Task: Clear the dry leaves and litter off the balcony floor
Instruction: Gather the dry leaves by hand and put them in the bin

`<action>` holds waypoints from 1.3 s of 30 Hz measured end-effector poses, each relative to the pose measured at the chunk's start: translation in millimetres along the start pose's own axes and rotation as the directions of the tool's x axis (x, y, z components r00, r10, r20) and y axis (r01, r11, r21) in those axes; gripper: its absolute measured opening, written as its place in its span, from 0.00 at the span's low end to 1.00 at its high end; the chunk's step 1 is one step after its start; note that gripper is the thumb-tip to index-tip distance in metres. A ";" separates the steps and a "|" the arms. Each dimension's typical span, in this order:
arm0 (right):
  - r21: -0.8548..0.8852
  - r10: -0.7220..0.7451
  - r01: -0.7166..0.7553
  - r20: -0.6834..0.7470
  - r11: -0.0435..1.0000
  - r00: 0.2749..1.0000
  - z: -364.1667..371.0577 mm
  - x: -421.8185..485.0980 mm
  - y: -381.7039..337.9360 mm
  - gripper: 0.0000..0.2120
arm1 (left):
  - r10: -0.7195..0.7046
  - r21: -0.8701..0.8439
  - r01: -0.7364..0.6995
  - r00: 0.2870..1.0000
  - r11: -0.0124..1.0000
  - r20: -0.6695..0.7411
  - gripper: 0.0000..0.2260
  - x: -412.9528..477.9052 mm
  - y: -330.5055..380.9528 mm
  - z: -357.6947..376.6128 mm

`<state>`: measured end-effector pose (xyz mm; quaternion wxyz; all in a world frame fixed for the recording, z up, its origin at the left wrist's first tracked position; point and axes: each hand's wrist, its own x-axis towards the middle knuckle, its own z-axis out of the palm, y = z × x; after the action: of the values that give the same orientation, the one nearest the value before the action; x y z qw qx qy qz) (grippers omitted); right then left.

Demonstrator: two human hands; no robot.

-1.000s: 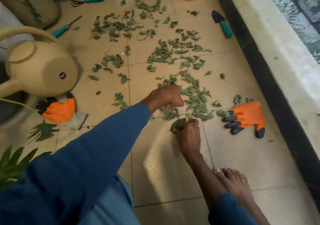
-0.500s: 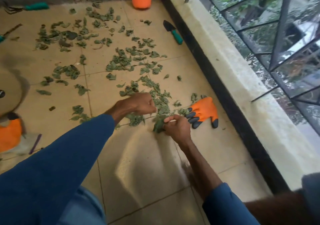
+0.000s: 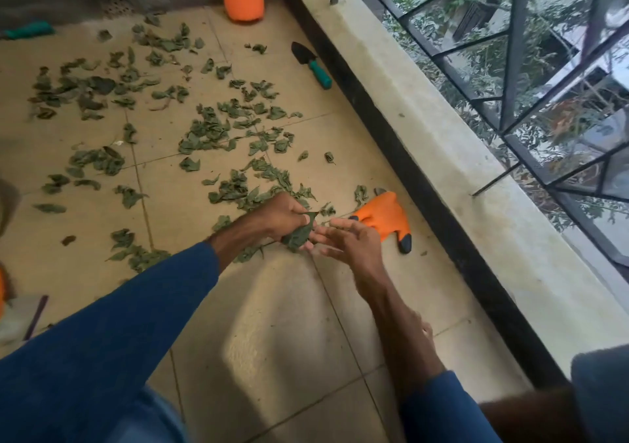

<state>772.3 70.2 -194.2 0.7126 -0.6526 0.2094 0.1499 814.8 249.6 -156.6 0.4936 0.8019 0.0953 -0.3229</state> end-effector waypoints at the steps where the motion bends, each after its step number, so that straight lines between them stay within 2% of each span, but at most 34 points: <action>1: -0.227 -0.099 0.084 -0.054 0.970 0.994 -9.8 11.3 4.1 0.08 | -0.009 -0.039 0.009 1.000 0.999 0.013 0.10 -2.9 -0.1 -0.6; 3: -0.581 -0.273 0.171 -0.093 0.796 0.958 -31.2 36.1 6.1 0.11 | -0.014 -0.074 0.015 1.000 0.997 0.021 0.09 -7.3 1.5 -1.2; 5: -0.757 -0.386 0.225 -0.039 0.613 0.922 -49.1 59.0 0.0 0.14 | -0.008 -0.081 0.010 1.000 0.997 0.019 0.09 -5.8 2.5 -1.7; 7: -0.859 -0.410 0.244 0.043 0.451 0.911 -61.9 75.5 -2.6 0.16 | -0.013 -0.054 0.014 1.000 0.998 0.023 0.10 -2.2 4.0 -0.6; 12: -0.901 -0.464 0.270 0.089 0.339 0.881 -82.9 76.0 13.1 0.17 | -0.018 0.014 0.017 0.999 1.000 0.049 0.09 4.1 9.0 4.2; 17: -0.893 -0.506 0.272 0.059 0.359 0.861 -114.1 51.6 26.4 0.20 | -0.016 0.033 0.014 0.998 0.999 0.059 0.10 4.6 12.1 2.9; 21: -0.877 -0.517 0.247 -0.001 0.412 0.856 -107.4 46.7 20.5 0.18 | -0.006 0.052 0.003 0.999 0.999 0.053 0.10 2.3 12.7 -1.5; 23: -0.878 -0.513 0.286 0.055 0.383 0.857 -88.2 48.3 14.8 0.15 | -0.002 0.057 -0.001 0.999 0.998 0.051 0.10 2.2 11.8 -4.0; 27: -0.898 -0.413 0.338 0.205 0.281 0.887 -41.1 61.3 12.1 0.17 | 0.006 0.064 -0.009 0.999 0.998 0.049 0.09 2.6 10.2 -6.8; 30: -0.926 -0.355 0.276 0.176 0.256 0.918 -27.0 72.1 18.7 0.13 | 0.013 0.082 -0.017 0.999 0.997 0.047 0.08 2.2 6.5 -8.0; 34: -0.931 -0.364 0.289 0.196 0.223 0.910 -29.6 79.4 19.7 0.07 | 0.018 0.111 -0.024 0.999 0.994 0.051 0.08 1.4 1.3 -10.4; 36: -0.916 -0.380 0.302 0.188 0.266 0.906 -37.2 83.9 13.0 0.07 | 0.022 0.108 -0.028 0.998 0.994 0.053 0.08 1.1 0.8 -11.9; 39: -0.903 -0.481 0.250 0.057 0.348 0.875 -58.7 90.9 -5.2 0.09 | 0.030 0.099 -0.035 0.998 0.994 0.051 0.08 -1.5 1.1 -14.0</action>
<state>847.7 6.0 -238.1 0.2481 -0.9685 0.0233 0.0002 820.1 261.3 -150.7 0.4604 0.8188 0.0539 -0.3387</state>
